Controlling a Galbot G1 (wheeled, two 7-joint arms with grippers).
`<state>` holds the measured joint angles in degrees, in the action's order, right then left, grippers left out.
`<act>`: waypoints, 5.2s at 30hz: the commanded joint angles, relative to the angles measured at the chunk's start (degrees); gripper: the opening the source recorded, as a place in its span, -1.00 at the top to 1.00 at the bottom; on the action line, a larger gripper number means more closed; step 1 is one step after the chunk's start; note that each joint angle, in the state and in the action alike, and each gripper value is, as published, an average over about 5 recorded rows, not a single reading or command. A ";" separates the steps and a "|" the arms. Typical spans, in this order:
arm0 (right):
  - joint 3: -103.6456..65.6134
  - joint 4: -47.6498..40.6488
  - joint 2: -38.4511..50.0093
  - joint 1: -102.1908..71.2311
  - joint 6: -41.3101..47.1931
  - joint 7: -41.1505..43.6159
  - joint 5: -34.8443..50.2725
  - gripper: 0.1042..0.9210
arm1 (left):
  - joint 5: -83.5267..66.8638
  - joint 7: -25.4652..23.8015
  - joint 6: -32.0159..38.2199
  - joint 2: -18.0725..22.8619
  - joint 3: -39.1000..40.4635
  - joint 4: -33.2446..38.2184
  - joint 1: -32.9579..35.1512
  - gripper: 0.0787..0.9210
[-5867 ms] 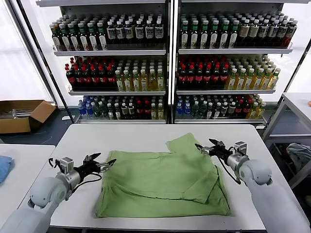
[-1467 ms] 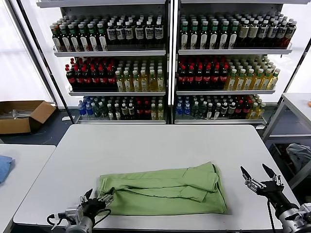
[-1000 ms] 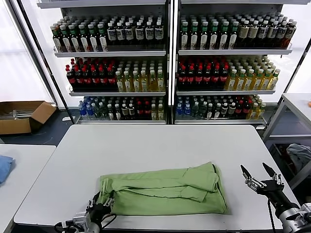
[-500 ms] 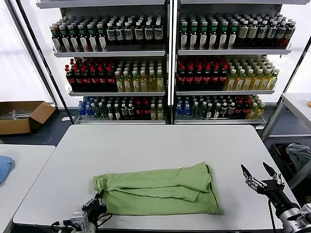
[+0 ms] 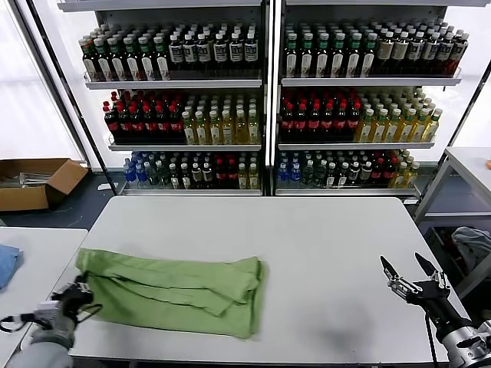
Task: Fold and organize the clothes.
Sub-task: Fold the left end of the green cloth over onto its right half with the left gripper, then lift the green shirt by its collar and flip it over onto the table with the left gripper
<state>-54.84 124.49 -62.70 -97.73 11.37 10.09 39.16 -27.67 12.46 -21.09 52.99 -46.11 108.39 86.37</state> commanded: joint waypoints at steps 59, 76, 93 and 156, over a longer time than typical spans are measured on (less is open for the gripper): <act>5.59 3.53 -4.40 -1.21 -0.01 -0.27 -4.45 -0.76 | -16.79 4.60 -11.94 3.28 14.00 28.72 -1.42 -0.55; 7.51 4.77 -6.67 -3.21 -0.88 0.10 -6.32 -0.76 | -12.91 -6.23 -8.87 -0.52 8.34 0.04 -5.47 -0.77; 8.27 7.66 -6.24 -3.11 0.49 -0.70 -6.99 -0.76 | -11.66 -8.32 -6.82 1.89 11.55 -6.65 -7.13 -0.59; 8.09 6.72 -4.30 -3.61 -2.30 0.25 -4.56 -0.76 | -23.01 11.02 -11.89 11.96 33.05 25.68 -5.27 0.92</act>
<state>-45.37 130.49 -67.15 -100.09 9.37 10.29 34.41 -45.56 14.38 -29.76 58.06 -40.29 126.10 86.70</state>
